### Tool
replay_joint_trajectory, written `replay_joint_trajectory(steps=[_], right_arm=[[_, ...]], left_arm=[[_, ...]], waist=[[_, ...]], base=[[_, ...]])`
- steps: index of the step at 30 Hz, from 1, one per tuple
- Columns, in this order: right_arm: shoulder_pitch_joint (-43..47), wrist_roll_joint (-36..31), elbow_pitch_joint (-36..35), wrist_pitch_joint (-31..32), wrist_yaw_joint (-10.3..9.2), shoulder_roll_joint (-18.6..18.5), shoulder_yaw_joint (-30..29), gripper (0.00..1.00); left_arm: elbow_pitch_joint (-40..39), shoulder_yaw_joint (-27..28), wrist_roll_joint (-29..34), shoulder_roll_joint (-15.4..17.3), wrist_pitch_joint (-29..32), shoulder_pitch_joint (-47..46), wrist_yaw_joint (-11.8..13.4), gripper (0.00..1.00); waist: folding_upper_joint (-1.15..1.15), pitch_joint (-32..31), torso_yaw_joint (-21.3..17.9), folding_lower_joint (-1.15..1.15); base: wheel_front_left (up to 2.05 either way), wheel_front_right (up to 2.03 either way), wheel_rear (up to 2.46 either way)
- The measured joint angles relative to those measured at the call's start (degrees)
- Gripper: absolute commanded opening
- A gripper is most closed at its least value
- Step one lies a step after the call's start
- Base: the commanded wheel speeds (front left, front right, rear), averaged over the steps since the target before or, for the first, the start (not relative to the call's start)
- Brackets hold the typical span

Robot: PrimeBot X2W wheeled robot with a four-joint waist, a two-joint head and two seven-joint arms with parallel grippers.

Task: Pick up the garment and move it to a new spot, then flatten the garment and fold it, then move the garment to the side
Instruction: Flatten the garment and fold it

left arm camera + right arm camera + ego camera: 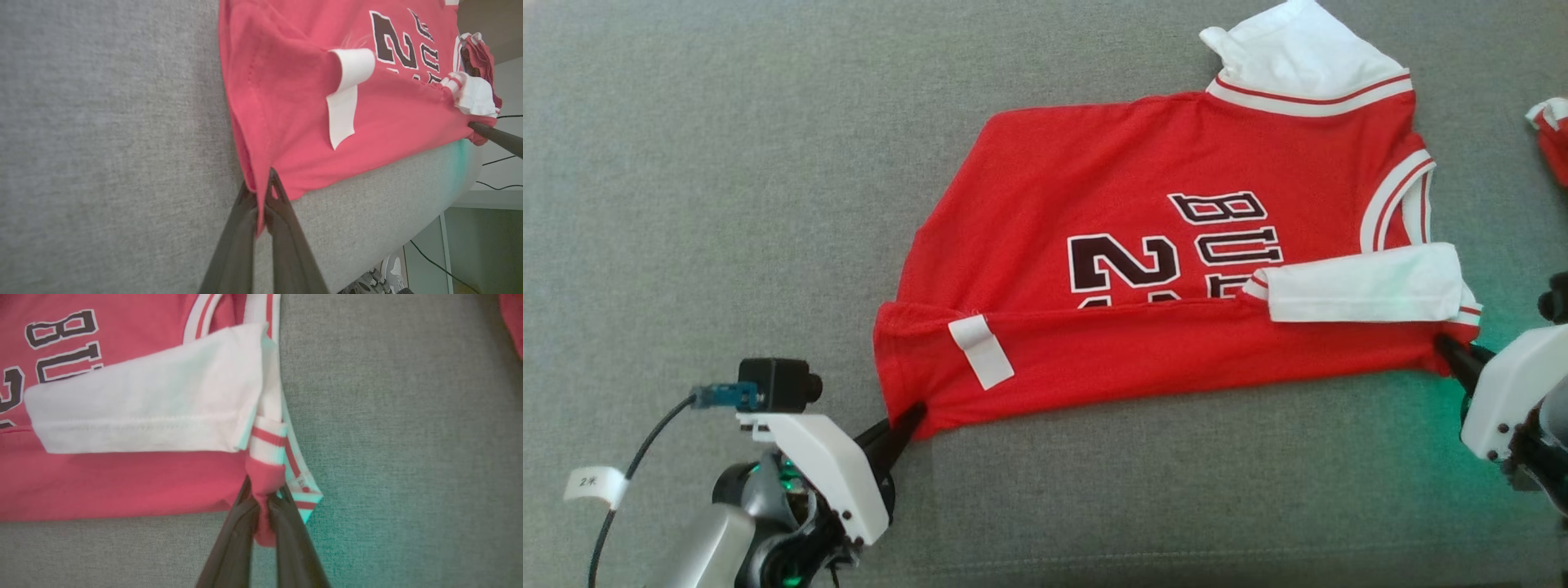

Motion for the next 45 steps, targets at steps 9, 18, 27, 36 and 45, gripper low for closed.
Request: replay_joint_trajectory(steps=[9,18,27,36,45], right_arm=[[3.39,1.7,-2.27,1.37,0.01,-1.41,-0.62,0.0],[9.28,4.76,-7.77,6.15,0.01,-4.87,-2.2,0.0],[9.97,0.57,-7.32,6.25,0.01,-5.41,-0.74,1.0],[1.4,3.72,-14.91,6.12,0.01,-9.99,-3.86,1.0],[-26.16,-2.86,-6.2,4.99,0.01,-7.22,1.44,1.0]], left_arm=[[-2.8,-0.12,0.01,1.26,0.08,3.6,0.26,0.0],[-15.64,-0.32,-1.46,5.41,3.13,12.71,1.7,0.0],[-13.97,-1.29,-1.91,4.53,3.64,12.47,3.71,1.0],[-17.37,6.06,0.31,9.38,1.6,8.76,5.98,1.0],[-6.95,0.03,4.27,4.47,6.73,-19.3,4.27,1.0]], waist=[[0.0,-1.21,-0.39,0.0],[0.0,-1.54,-0.29,0.0],[0.0,-0.05,-0.08,0.0],[0.0,3.41,-0.54,0.0],[0.0,10.66,0.61,0.02]], base=[[0.0,0.0,0.0],[0.0,0.0,0.0],[0.0,0.0,0.0],[0.0,0.0,0.0],[0.0,0.0,0.0]])
